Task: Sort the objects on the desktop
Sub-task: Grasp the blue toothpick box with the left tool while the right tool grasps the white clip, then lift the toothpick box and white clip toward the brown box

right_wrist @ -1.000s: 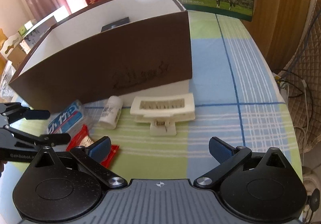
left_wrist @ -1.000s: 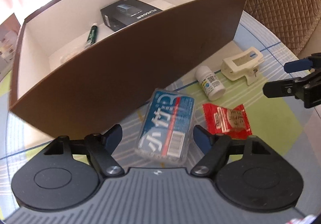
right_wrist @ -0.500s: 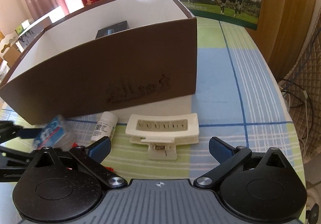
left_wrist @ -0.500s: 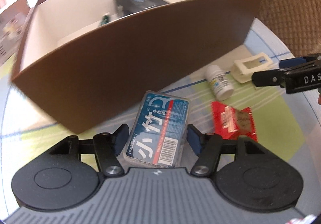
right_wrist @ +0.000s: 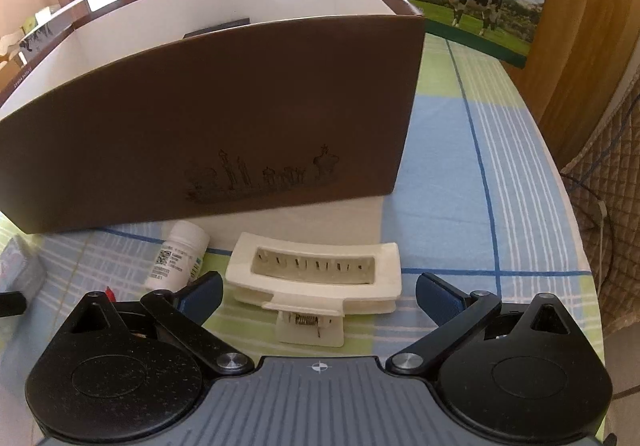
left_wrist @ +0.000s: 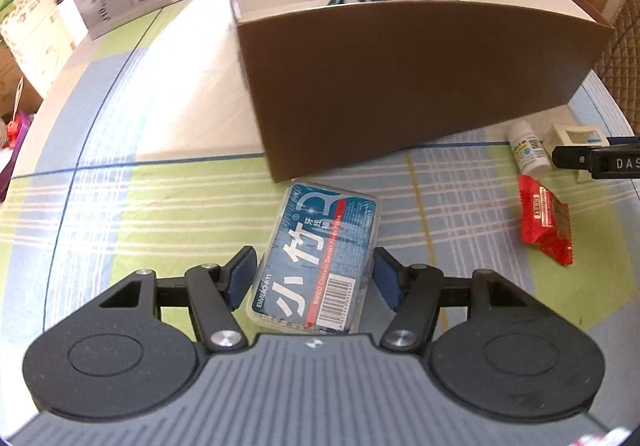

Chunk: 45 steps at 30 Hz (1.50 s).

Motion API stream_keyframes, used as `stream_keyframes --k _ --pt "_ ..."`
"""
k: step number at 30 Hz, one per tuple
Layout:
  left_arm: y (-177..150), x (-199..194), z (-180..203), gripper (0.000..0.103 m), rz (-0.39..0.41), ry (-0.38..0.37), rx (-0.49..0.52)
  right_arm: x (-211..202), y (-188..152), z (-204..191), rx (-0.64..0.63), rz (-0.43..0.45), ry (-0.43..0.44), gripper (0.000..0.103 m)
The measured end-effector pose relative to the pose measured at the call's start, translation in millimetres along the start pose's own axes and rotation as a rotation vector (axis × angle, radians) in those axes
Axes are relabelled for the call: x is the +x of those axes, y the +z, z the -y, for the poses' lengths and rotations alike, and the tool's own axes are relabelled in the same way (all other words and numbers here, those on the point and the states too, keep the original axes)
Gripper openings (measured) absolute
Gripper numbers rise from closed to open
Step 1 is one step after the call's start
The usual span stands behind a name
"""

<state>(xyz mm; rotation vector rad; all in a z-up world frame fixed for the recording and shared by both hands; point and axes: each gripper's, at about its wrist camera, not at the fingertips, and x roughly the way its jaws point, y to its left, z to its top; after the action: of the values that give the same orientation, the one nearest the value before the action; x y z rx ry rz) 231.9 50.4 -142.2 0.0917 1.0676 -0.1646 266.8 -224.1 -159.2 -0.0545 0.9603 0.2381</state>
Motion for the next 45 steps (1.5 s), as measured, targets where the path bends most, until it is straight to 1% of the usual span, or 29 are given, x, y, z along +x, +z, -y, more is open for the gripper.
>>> stream_keyframes --k 2,4,5,6,9,11,13,17,18,19,20,22,25,29,32,35,38,39,41,45 --pt "-1 -1 -1 0.059 0.001 0.004 -0.002 3 1 -1 -0.014 -0.002 -0.008 0.1" --pt "-3 -1 -2 0.059 0.002 0.008 0.003 4 1 -2 -0.034 -0.005 -0.013 0.094" --pt "-3 -1 0 0.062 0.0 0.01 0.004 5 1 -3 -0.047 -0.014 -0.009 0.086" --pt "-3 0 0 0.063 -0.006 0.011 0.005 5 0 -4 -0.061 -0.012 -0.016 0.085" --pt "-3 -2 1 0.065 0.002 0.012 0.019 3 -3 -4 -0.08 -0.019 -0.008 0.085" --pt "-2 -2 4 0.068 0.016 0.019 0.037 1 -6 -3 -0.081 -0.028 0.0 0.085" --pt "0 0 6 0.068 0.026 0.027 0.057 -4 -11 -1 -0.078 -0.037 0.007 0.085" --pt "5 8 7 0.068 0.021 0.031 0.072 -19 -26 3 -0.064 -0.05 0.031 0.085" --pt "6 10 7 0.067 0.021 0.029 0.073 -23 -30 5 -0.059 -0.052 0.036 0.085" --pt "6 11 7 0.065 0.02 0.026 0.077 -27 -34 6 -0.055 -0.053 0.04 0.085" --pt "5 13 9 0.06 0.015 0.022 0.086 -32 -39 8 -0.052 -0.052 0.046 0.085" --pt "3 12 10 0.056 0.022 0.012 0.088 -41 -47 11 -0.044 -0.051 0.057 0.085" --pt "-2 8 13 0.053 0.02 0.013 0.081 -56 -62 14 -0.027 -0.042 0.057 0.085" --pt "-16 -3 21 0.053 -0.009 -0.009 0.073 -72 -77 15 -0.02 -0.03 0.066 0.085" --pt "-32 -15 32 0.053 -0.024 -0.049 0.091 -81 -88 9 -0.043 -0.026 0.077 0.085" --pt "-47 -26 43 0.053 -0.032 -0.071 0.115 -86 -97 1 -0.085 -0.034 0.089 0.085" --pt "-56 -29 47 0.053 -0.039 -0.092 0.109 -85 -102 -7 -0.1 -0.047 0.082 0.087" --pt "-57 -30 47 0.054 -0.037 -0.09 0.108 -84 -103 -9 -0.097 -0.051 0.077 0.091" --pt "-57 -30 48 0.054 -0.038 -0.092 0.105 -84 -103 -10 -0.086 -0.046 0.065 0.094" --pt "-58 -30 50 0.054 -0.029 -0.089 0.103 -88 -102 -8 -0.048 -0.04 0.055 0.094"
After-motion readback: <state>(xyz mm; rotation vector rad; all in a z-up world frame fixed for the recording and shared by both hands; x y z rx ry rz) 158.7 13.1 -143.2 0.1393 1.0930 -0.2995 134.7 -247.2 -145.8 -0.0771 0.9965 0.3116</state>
